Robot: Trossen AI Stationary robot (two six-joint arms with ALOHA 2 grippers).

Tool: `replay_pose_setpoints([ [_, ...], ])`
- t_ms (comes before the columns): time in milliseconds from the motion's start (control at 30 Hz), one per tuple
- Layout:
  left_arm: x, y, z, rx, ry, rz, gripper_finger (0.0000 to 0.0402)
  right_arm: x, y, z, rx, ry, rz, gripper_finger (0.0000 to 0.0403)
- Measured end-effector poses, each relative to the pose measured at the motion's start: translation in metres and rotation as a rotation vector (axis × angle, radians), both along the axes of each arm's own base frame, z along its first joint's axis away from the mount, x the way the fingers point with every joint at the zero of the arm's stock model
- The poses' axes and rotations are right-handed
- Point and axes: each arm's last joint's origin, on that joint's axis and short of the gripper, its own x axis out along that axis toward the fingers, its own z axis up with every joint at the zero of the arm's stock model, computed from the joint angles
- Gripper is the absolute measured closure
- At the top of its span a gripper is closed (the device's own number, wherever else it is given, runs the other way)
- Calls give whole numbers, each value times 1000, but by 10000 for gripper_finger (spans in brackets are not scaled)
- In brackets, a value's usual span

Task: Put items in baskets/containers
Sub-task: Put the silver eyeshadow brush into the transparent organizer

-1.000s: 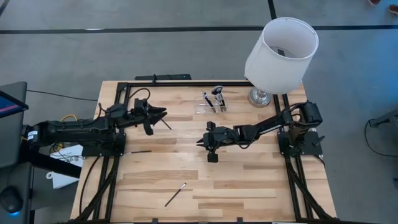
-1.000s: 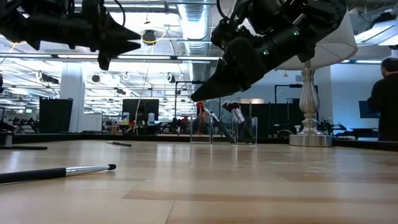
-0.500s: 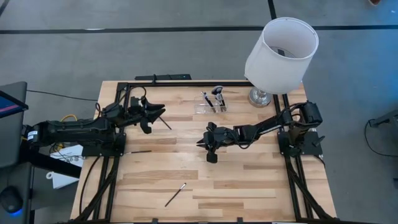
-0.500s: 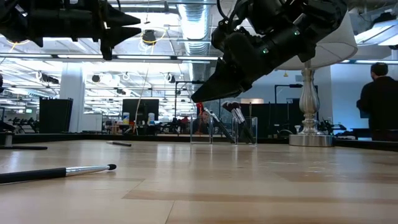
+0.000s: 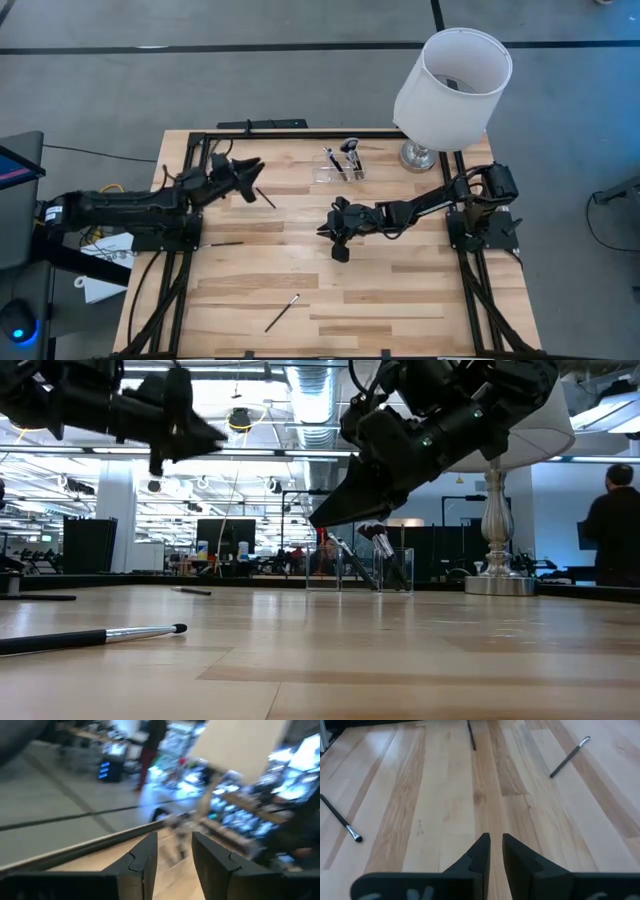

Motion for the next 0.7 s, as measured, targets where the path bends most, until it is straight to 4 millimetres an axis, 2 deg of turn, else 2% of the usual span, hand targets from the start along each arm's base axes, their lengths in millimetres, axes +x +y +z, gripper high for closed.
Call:
replay_pose_setpoints([
  [100, 3, -2, -2, -15, 103, 85, 284, 0, 0, 0, -1, 5, 0, 361],
  [233, 9, -10, 6, -5, 190, 149, 284, -1, 0, -1, -1, 13, 0, 361],
  [467, 12, -23, 12, 56, 232, 175, 284, -1, 0, -2, -2, 19, 0, 361],
  [700, 10, -24, 11, 89, 263, 282, 284, -1, 0, -2, -2, 19, 0, 361],
])
